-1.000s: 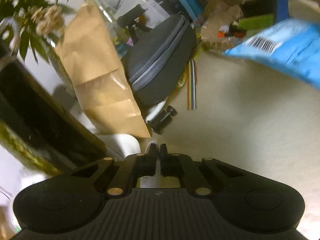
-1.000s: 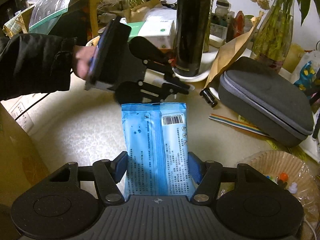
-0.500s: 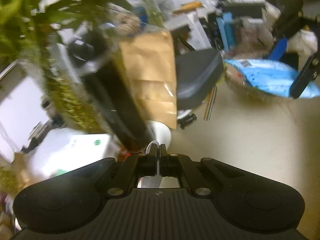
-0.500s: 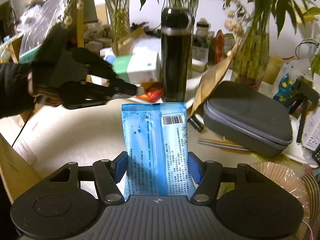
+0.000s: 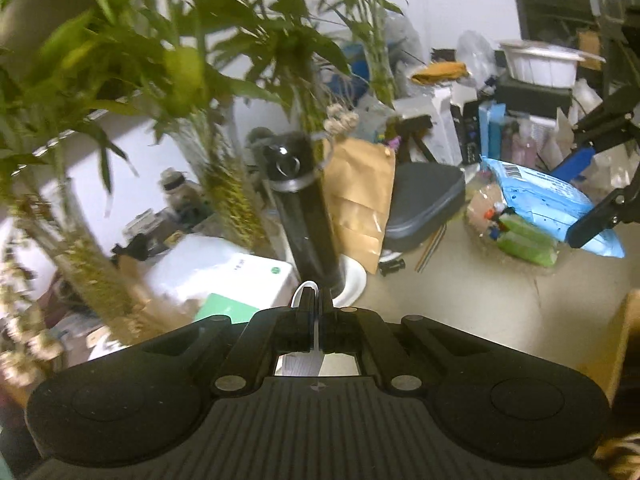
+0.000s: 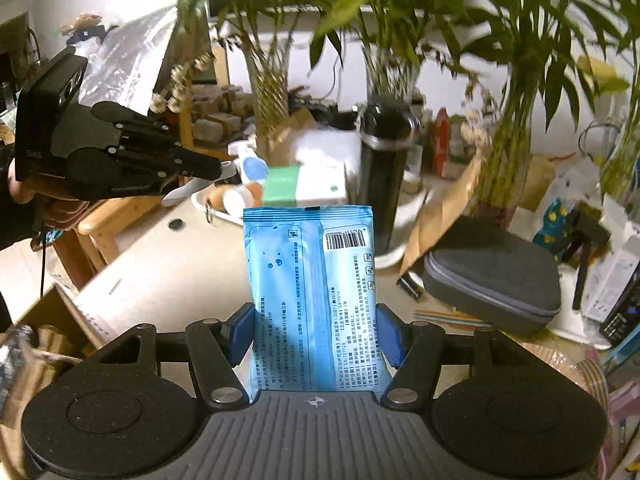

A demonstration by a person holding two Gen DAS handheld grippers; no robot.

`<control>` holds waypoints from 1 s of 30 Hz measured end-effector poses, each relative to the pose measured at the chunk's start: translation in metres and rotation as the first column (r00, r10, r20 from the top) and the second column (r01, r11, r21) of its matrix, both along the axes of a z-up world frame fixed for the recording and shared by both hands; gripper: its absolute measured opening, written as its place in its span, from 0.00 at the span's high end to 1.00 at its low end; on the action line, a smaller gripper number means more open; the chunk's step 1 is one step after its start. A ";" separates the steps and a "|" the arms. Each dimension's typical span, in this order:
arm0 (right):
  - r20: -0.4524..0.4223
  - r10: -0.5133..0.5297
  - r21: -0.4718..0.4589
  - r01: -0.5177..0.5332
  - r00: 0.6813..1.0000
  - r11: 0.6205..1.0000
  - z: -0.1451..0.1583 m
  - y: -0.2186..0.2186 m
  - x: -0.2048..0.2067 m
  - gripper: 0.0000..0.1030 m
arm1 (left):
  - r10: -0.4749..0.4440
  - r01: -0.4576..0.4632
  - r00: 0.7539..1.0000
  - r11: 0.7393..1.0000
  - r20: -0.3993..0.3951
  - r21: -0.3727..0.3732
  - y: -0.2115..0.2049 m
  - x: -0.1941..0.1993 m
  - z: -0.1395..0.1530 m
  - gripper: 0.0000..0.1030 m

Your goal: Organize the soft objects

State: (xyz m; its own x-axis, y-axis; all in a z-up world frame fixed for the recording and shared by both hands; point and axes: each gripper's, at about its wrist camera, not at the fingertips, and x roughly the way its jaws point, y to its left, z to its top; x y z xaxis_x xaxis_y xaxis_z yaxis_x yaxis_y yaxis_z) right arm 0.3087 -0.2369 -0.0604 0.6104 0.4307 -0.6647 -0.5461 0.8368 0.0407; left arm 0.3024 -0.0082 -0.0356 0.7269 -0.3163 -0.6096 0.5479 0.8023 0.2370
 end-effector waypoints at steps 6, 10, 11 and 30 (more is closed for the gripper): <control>0.037 0.026 0.009 -0.026 0.999 1.000 0.035 0.010 -0.031 0.37 | 0.112 -0.113 0.994 0.993 -0.015 -0.027 0.004 -0.034 0.038 0.98; 0.054 0.049 0.009 -0.049 0.997 0.999 0.051 0.018 -0.055 0.37 | 0.173 -0.174 0.985 0.984 -0.023 -0.042 0.007 -0.058 0.060 0.98; 0.056 0.054 0.011 -0.054 0.997 0.998 0.053 0.019 -0.059 0.37 | 0.187 -0.188 0.982 0.981 -0.026 -0.048 0.008 -0.065 0.065 0.98; 0.070 0.052 0.034 -0.054 0.996 0.998 0.079 0.039 -0.148 0.36 | 0.302 -0.388 0.903 0.879 -0.306 -0.276 0.027 -0.144 0.108 0.98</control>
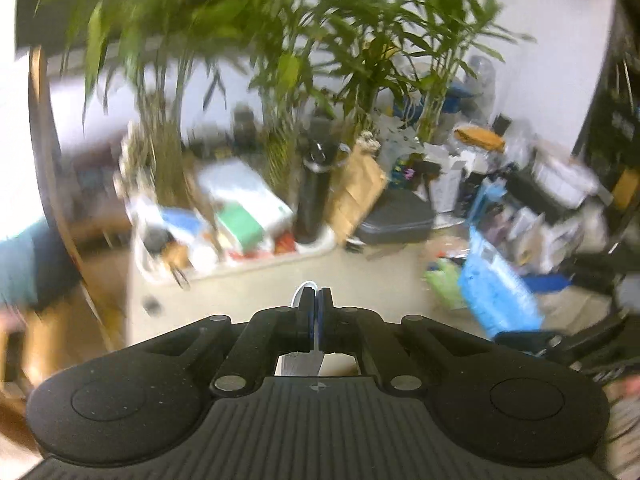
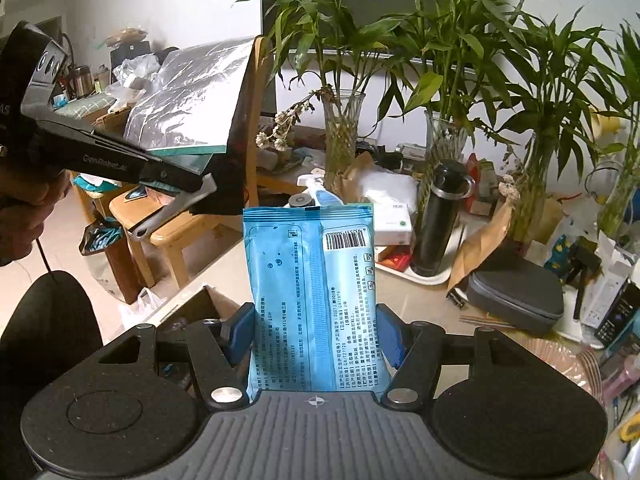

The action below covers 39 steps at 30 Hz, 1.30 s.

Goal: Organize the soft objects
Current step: 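Carry the blue packet over the cardboard box with the right tool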

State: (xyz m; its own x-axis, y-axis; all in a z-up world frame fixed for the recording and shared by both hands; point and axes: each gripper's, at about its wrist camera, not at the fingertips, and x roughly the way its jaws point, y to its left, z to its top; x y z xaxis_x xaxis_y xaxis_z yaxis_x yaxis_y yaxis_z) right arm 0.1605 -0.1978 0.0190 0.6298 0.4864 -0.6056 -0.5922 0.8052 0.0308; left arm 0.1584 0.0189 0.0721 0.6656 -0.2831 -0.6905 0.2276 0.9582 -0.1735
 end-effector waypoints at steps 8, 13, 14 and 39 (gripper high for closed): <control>-0.021 -0.031 0.018 0.032 0.999 0.999 -0.007 -0.001 -0.022 0.36 | 0.031 -0.133 0.963 0.919 -0.269 -0.371 0.027 0.005 -0.059 0.94; -0.059 -0.080 0.043 0.082 0.995 0.996 -0.013 -0.006 -0.025 0.36 | 0.056 -0.172 0.957 0.899 -0.283 -0.403 0.033 -0.010 -0.082 0.54; -0.067 -0.085 0.045 0.088 0.994 0.995 -0.014 -0.006 -0.025 0.36 | 0.054 -0.159 0.962 0.906 -0.266 -0.392 0.032 -0.014 -0.082 0.54; -0.082 -0.175 -0.101 0.167 0.981 0.981 -0.057 0.067 -0.035 0.04 | 0.150 -0.149 0.987 0.989 -0.061 0.013 0.029 -0.105 -0.074 0.33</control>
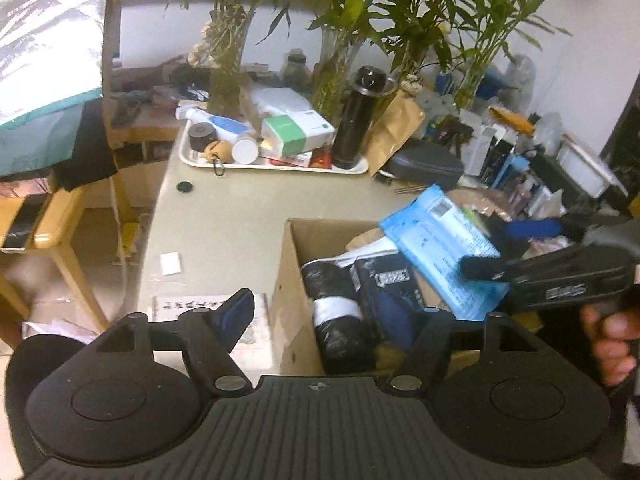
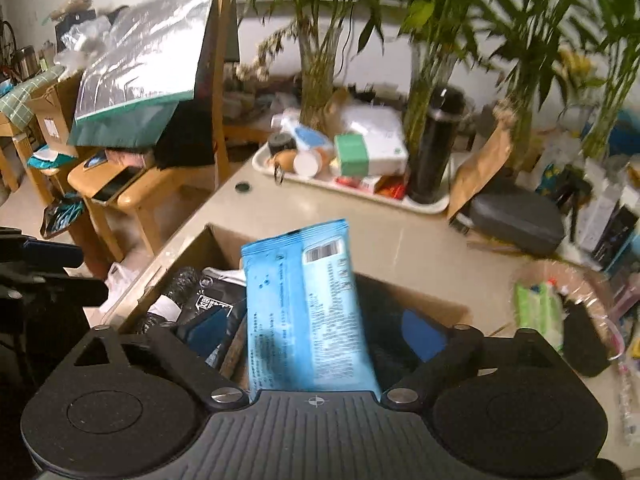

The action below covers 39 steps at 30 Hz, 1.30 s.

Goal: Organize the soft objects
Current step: 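Carry the blue packet over the cardboard box with the right tool, then open the right tool to drop the blue packet into the box, then withdraw both open tools back from the box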

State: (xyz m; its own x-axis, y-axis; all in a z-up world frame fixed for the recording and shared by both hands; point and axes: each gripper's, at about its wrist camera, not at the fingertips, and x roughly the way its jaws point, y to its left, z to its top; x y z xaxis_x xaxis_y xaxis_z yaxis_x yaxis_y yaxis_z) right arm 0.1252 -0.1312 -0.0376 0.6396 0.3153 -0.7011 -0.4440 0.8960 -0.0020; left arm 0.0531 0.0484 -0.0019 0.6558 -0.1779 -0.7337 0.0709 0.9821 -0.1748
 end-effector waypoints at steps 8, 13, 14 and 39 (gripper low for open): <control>0.033 -0.031 -0.024 0.032 0.999 0.999 0.010 -0.029 -0.041 0.00 | -0.015 0.016 1.000 0.994 -0.006 0.112 -0.018 -0.020 -0.004 0.20; -0.006 -0.067 -0.068 0.066 0.998 0.996 -0.008 -0.042 -0.058 0.00 | -0.028 0.028 1.000 0.991 -0.003 0.129 -0.030 -0.031 -0.009 0.00; -0.015 -0.073 -0.074 0.072 0.997 0.995 -0.012 -0.043 -0.061 0.00 | -0.033 0.033 0.999 0.990 -0.006 0.135 -0.033 -0.033 -0.010 0.00; -0.114 -0.181 -0.030 0.179 0.977 0.983 -0.044 -0.063 -0.081 0.00 | -0.047 0.056 0.998 0.977 -0.050 0.205 -0.059 -0.038 -0.026 0.00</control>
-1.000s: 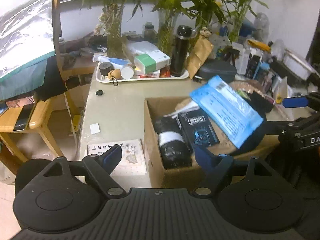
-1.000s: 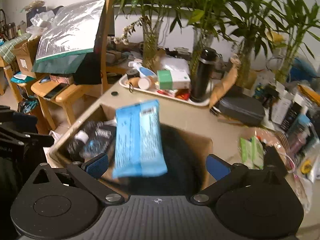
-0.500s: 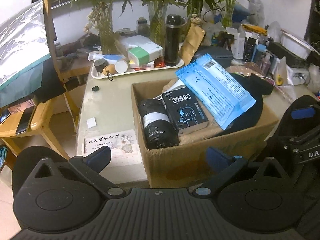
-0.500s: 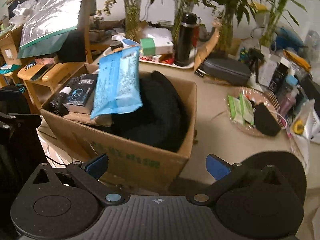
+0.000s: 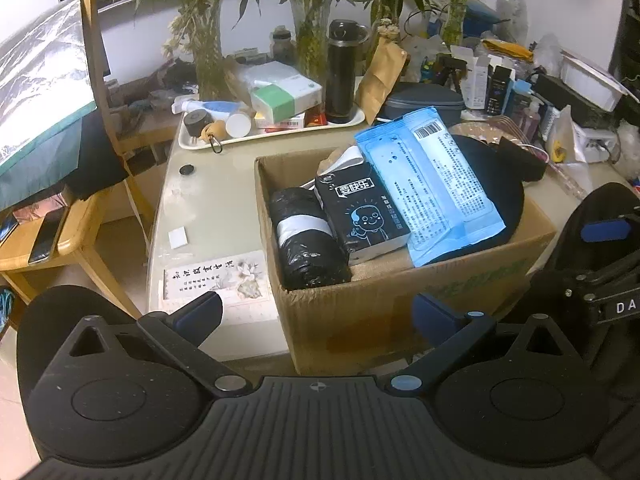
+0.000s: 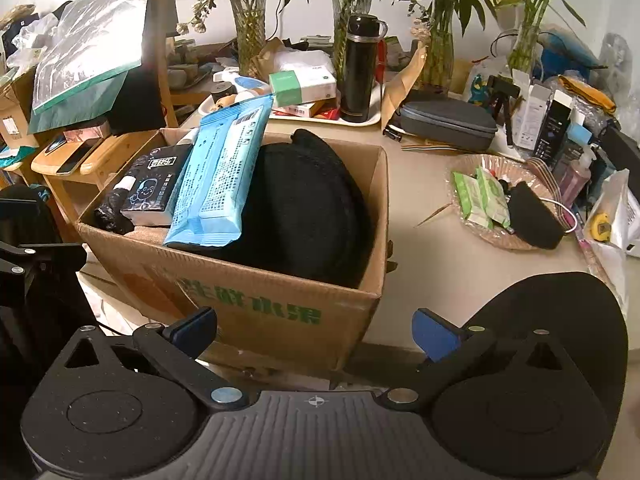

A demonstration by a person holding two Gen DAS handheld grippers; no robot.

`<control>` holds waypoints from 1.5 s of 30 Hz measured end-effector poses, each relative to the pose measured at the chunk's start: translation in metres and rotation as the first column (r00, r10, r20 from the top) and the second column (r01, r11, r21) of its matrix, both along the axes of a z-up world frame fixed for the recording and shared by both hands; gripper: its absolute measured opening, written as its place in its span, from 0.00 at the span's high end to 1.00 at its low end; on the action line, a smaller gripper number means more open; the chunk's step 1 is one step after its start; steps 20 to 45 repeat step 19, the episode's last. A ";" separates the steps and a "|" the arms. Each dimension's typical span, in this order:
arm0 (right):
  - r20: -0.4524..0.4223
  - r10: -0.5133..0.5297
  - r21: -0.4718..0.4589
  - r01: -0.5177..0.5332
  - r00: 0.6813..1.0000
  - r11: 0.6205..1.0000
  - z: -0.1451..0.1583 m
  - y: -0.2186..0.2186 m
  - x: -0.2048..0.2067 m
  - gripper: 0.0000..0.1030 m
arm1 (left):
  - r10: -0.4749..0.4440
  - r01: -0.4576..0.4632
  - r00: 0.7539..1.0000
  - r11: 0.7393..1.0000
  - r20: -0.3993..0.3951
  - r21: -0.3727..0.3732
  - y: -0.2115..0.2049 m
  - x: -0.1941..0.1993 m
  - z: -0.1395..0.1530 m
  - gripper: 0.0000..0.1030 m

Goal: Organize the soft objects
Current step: 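Withdraw both open tools back from the box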

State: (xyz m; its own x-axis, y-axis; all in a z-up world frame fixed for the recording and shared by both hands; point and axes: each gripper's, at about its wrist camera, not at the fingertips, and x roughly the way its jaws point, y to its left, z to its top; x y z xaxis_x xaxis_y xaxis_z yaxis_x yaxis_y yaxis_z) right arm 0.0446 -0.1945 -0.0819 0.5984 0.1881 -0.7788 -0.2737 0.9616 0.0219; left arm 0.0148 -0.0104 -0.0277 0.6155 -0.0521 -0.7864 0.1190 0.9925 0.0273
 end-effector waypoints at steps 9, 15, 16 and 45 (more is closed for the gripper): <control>-0.004 0.000 -0.001 0.000 1.000 1.000 -0.003 0.002 0.002 0.00 | 0.011 -0.011 1.000 1.000 -0.003 -0.009 0.003 0.000 -0.001 0.00; -0.004 0.000 0.001 0.000 1.000 1.000 -0.003 0.002 0.002 0.00 | 0.008 -0.008 1.000 1.000 -0.008 -0.007 0.002 0.001 -0.003 0.00; -0.004 0.000 0.000 0.000 1.000 1.000 -0.003 0.002 0.002 0.00 | 0.006 -0.006 1.000 1.000 -0.008 -0.012 0.002 0.000 -0.003 0.00; -0.005 0.000 0.000 0.000 1.000 1.000 -0.003 0.001 0.002 0.00 | 0.002 -0.003 1.000 1.000 -0.012 -0.022 0.003 0.000 -0.004 0.00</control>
